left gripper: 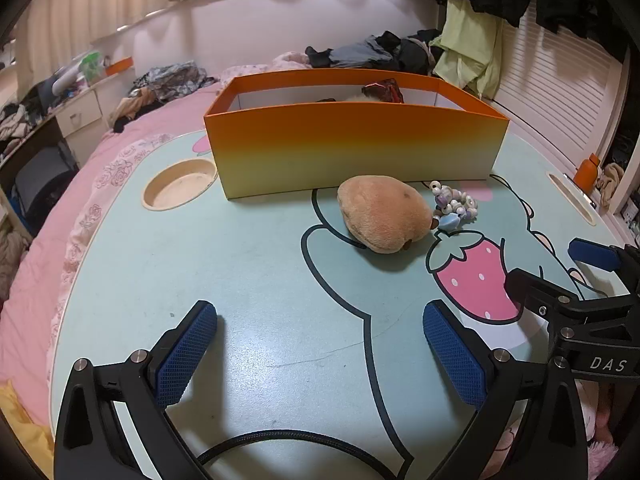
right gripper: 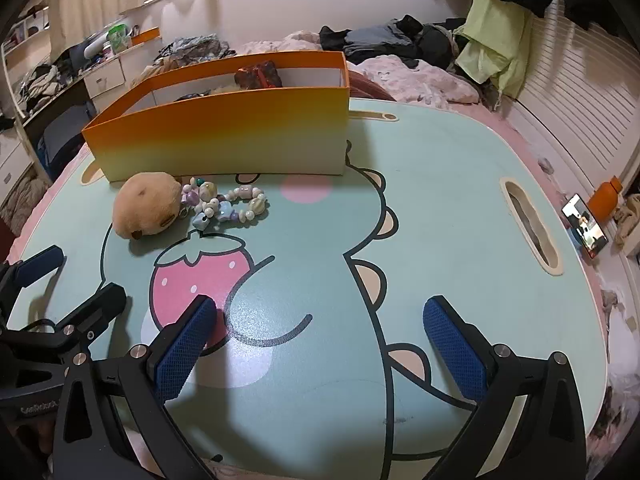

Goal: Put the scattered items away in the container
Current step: 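Pull both open tools back from the box toward the table, then move both open tools toward the tan plush and bead bracelet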

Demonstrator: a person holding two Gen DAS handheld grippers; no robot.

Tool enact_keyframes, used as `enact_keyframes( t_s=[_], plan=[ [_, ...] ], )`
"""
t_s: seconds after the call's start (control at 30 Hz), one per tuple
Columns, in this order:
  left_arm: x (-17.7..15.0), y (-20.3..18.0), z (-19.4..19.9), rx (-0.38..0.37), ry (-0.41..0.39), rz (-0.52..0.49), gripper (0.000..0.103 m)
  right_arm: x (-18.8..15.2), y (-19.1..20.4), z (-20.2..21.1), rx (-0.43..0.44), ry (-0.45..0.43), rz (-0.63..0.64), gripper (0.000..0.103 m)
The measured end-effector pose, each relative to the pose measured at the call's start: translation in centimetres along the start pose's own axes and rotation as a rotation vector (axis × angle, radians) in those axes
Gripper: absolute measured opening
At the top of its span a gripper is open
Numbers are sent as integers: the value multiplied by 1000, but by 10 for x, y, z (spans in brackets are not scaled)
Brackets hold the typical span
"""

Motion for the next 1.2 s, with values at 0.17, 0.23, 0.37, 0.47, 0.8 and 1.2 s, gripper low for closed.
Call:
enact_keyframes(
  t_s=[0.17, 0.23, 0.37, 0.47, 0.8, 1.2],
  plan=[
    [0, 0, 0, 1, 0, -1, 103, 0, 1, 1, -1, -3, 1, 103],
    [0, 0, 0, 0, 0, -1, 103, 0, 1, 1, 0, -3, 2, 103],
    [0, 0, 0, 0, 0, -1, 103, 0, 2, 1, 5, -8, 8, 103],
    [0, 0, 0, 0, 0, -1, 103, -1, 2, 1, 5, -7, 8, 103],
    [0, 0, 0, -1, 0, -2, 103, 0, 2, 2, 7, -12, 10, 103],
    [-1, 0, 0, -4, -1, -1, 103, 1, 3, 2, 15, -23, 13, 103]
  ],
)
Point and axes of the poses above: each gripper's, at about its wrist camera, not at the fingertips, and z roughly against the way its jaws point, y to its left, x to its top, the point moved 4 cm from there along -z, roughly the way its jaws point, and after that the axes turned 5 degrees about -y, right-handed, at the moved point
